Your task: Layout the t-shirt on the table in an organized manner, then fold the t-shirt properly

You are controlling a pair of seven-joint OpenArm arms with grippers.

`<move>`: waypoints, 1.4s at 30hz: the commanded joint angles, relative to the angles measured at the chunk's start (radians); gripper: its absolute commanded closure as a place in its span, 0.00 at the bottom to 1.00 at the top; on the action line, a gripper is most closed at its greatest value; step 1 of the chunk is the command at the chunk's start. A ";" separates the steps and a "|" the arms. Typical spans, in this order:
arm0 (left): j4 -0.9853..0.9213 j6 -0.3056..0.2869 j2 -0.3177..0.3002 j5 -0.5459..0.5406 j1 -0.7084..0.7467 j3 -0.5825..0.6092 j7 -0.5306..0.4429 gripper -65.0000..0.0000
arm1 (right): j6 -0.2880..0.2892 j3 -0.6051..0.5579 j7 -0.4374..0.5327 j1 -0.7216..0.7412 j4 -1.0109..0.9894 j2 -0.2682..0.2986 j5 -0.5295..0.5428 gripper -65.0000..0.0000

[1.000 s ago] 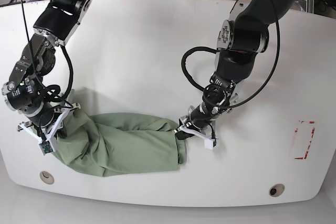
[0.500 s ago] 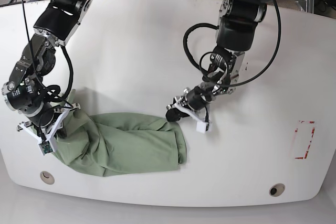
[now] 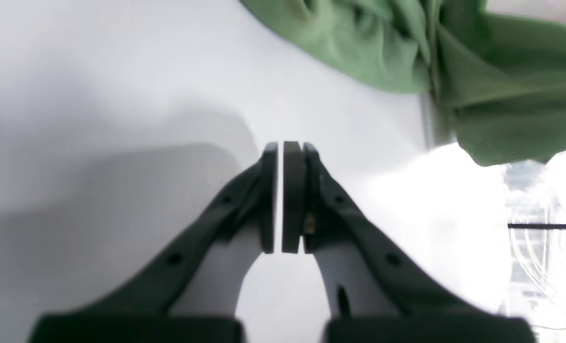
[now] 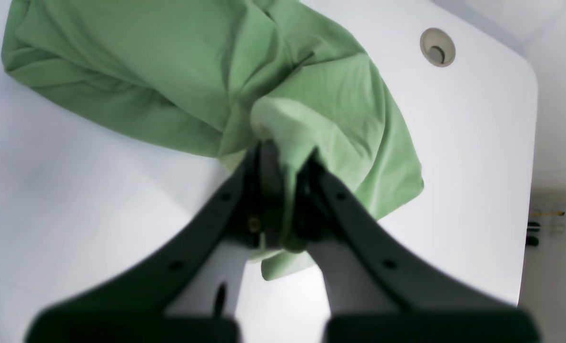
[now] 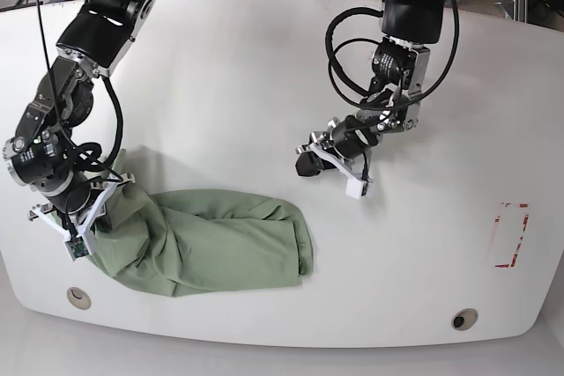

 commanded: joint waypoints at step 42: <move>-0.675 0.301 0.124 -0.493 -0.409 0.466 -0.625 0.45 | -0.001 0.003 0.026 0.026 0.018 -0.005 0.014 1.00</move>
